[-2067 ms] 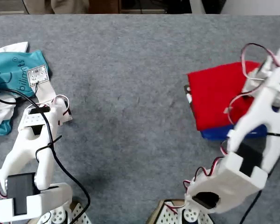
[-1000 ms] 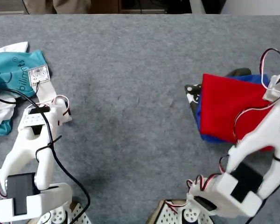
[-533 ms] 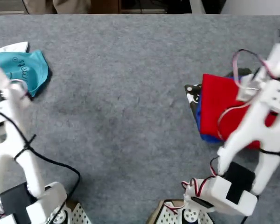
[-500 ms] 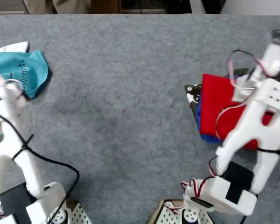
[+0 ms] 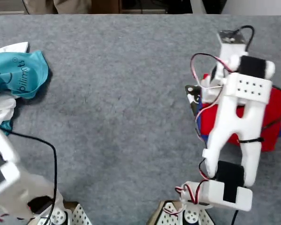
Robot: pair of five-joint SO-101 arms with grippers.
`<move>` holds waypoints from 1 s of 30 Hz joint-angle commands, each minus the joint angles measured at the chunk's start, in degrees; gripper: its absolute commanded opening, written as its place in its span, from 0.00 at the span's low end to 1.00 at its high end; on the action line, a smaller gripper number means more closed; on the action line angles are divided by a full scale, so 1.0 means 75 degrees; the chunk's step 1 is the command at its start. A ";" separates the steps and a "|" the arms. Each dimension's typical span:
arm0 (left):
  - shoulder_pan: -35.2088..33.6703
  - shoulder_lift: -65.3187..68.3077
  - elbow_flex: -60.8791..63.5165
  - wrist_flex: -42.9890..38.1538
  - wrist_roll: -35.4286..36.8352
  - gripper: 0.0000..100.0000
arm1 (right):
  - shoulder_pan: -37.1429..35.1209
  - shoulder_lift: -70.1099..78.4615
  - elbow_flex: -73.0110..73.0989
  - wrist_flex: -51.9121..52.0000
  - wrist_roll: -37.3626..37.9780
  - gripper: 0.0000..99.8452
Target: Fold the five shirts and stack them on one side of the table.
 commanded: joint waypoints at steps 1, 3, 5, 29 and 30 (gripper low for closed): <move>-0.0035 0.1459 -0.2157 -0.0094 0.0023 0.20 | -0.0322 -0.0369 0.0006 -0.0422 -0.0516 0.02; 0.0047 0.2362 -0.2930 0.0023 0.0023 0.20 | -0.0358 -0.0369 0.0006 -0.0563 -0.0680 0.02; 0.0176 0.3182 -0.3599 0.0234 -0.0012 0.20 | -0.0358 -0.0369 0.0006 -0.0692 -0.0821 0.02; 0.0973 0.5456 -1.0667 0.4947 0.0035 0.03 | -0.0662 -0.0369 0.0944 -0.1489 -0.1289 0.02; 0.0961 0.5468 -1.0280 0.4947 0.0035 0.04 | -0.0791 -0.0369 0.1166 -0.1735 -0.1289 0.02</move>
